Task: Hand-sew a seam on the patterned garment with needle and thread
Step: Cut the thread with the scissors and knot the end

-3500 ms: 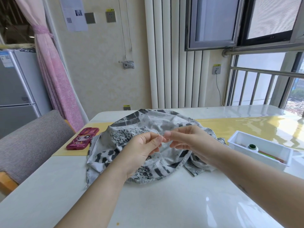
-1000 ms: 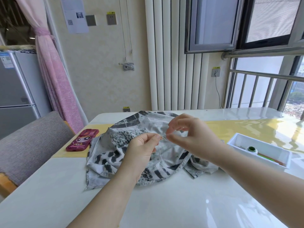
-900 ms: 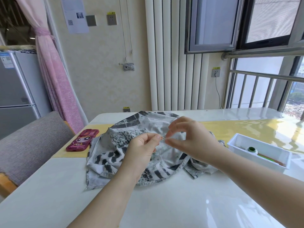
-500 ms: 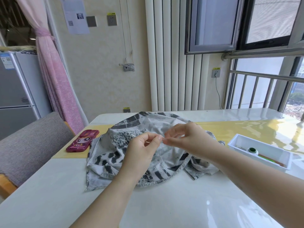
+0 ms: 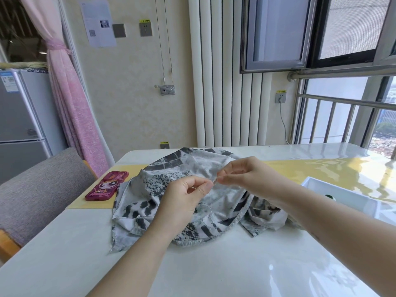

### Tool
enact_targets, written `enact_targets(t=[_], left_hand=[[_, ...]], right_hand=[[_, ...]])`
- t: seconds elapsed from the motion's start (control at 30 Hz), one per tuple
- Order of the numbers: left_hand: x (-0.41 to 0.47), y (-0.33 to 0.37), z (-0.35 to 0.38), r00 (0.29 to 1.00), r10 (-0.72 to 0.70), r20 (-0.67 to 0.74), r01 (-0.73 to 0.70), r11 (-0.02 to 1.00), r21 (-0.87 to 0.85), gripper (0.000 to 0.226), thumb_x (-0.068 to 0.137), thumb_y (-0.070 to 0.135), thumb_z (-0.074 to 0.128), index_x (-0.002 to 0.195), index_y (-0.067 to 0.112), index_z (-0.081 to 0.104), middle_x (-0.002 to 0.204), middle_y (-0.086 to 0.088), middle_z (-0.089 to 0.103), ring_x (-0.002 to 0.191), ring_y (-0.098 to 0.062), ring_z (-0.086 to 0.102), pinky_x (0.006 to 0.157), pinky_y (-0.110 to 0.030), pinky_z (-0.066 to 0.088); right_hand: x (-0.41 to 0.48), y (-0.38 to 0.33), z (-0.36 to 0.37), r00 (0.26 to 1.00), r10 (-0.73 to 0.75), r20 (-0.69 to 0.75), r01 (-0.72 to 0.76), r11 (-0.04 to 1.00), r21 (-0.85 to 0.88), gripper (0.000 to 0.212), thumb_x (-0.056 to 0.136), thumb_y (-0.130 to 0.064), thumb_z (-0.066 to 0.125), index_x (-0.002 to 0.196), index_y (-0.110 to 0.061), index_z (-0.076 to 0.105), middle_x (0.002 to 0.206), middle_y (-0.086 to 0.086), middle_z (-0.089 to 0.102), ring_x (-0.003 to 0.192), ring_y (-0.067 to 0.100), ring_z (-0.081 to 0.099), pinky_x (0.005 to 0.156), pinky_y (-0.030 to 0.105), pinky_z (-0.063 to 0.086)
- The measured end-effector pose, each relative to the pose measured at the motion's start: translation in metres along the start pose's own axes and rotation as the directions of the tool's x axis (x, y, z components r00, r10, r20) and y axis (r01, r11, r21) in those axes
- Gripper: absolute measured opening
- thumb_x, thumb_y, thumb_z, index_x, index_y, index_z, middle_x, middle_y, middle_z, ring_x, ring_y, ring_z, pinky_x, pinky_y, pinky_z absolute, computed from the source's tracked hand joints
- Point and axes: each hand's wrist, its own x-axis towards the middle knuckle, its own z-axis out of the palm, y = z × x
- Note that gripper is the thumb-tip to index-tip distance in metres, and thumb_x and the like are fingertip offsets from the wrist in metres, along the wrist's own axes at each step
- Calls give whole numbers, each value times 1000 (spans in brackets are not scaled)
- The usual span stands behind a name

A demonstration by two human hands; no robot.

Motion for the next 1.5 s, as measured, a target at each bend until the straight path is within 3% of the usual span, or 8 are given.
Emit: enact_targets(t=[0.2,0.37,0.63,0.77,1.03,1.13,1.3,1.5], left_hand=[[0,-2,0,999,-34,26,33,999,35,10,85,24,68,77,29,71,66,19,63,56,6,51,60,-6,39],[0,-3,1,986,-139,91,144,988,-53,8,89,21,64,85,20,70,76,0,74,69,-20,66,80,-35,52],[-1,0,2,984,-136,115,149,982,-117,10,89,4,62,86,11,68,80,-3,74,77,-14,71,74,-17,53],[-2,2,4,986,-138,96,148,984,-96,10,89,8,64,82,15,69,70,1,72,71,-12,70,84,-29,53],[-4,3,8,979,-191,64,202,939,-277,12,89,10,62,81,13,70,67,3,68,68,-12,66,82,-32,51],[-6,3,12,969,-247,30,240,899,-366,14,88,12,62,79,18,71,66,8,66,70,-10,61,80,-28,47],[-5,3,17,944,-330,-15,295,862,-412,5,85,23,65,84,24,71,64,17,64,71,-3,54,69,-24,38],[-4,3,13,924,-382,-10,321,789,-524,25,61,35,72,83,23,73,78,14,61,82,-10,47,75,-27,37]], right_hand=[[0,0,-2,1000,19,-21,-20,999,-30,7,84,-26,70,83,-20,73,87,-9,74,83,-2,67,63,6,38],[-1,0,-3,999,42,-10,-42,997,-68,11,87,-27,67,88,-17,71,90,-10,72,87,1,64,69,14,37],[-1,2,-3,1000,0,19,3,987,-160,8,86,-32,67,82,-25,69,90,-12,71,88,1,64,72,13,40],[-1,5,-2,998,-63,20,65,984,-164,9,87,-32,66,83,-24,69,91,-11,71,87,-1,65,69,7,40],[0,33,15,969,61,-241,25,940,339,6,89,-17,63,94,-20,67,86,-6,70,74,10,62,77,22,49],[-5,40,29,976,179,-122,-82,829,554,14,90,-2,56,98,-11,63,91,2,69,59,12,54,67,25,47],[-7,39,43,972,70,224,-210,678,704,28,89,-3,60,116,-1,57,99,10,67,56,12,58,57,21,47],[-7,37,45,983,37,178,-159,651,742,11,79,-15,66,82,-6,59,60,3,58,50,10,55,50,17,46]])
